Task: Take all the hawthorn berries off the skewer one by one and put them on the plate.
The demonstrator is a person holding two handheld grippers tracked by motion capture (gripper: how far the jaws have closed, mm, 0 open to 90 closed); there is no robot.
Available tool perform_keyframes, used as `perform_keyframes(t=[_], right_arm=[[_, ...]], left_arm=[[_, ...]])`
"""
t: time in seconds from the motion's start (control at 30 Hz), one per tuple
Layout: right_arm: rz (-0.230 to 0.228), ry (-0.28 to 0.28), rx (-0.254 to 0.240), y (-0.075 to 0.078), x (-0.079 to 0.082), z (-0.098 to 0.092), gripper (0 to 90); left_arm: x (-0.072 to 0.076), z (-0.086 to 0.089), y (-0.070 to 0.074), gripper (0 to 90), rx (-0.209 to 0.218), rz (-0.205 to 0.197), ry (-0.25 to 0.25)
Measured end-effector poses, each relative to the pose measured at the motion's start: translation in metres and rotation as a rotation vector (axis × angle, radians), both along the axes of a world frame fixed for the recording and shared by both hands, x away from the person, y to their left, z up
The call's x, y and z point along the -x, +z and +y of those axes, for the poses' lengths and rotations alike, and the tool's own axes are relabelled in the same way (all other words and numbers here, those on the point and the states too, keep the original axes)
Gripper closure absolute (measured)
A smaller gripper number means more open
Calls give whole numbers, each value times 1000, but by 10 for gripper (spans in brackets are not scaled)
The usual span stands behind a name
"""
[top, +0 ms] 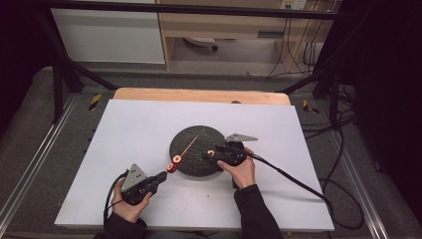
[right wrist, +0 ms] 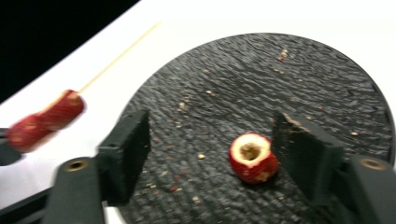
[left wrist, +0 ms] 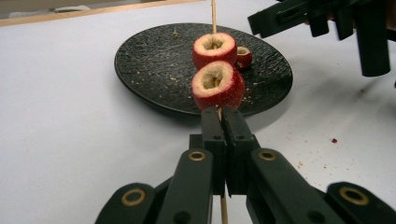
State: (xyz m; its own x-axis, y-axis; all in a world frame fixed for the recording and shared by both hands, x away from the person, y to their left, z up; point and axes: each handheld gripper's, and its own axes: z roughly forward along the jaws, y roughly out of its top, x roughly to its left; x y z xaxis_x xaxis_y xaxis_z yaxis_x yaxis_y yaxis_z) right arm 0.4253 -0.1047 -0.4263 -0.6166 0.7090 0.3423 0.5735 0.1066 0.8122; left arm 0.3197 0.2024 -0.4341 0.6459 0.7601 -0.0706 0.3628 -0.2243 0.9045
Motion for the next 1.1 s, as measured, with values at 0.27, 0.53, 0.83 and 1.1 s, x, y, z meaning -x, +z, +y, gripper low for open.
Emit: perform_keyframes(t=[0.27,0.53,0.83,1.1], right_arm=[[-23,30,-9,7,17,1,117],[-20,44,-28,6,25,10,103],[-18,48,-61,6,26,28,106],[-11,48,-103,7,24,41,139]], left_arm=[[1,-3,0,883,-2,-2,-6],[1,-6,0,884,-5,-1,-12],[2,-8,0,883,-6,-1,-16],[3,-11,0,883,-9,-5,-23]])
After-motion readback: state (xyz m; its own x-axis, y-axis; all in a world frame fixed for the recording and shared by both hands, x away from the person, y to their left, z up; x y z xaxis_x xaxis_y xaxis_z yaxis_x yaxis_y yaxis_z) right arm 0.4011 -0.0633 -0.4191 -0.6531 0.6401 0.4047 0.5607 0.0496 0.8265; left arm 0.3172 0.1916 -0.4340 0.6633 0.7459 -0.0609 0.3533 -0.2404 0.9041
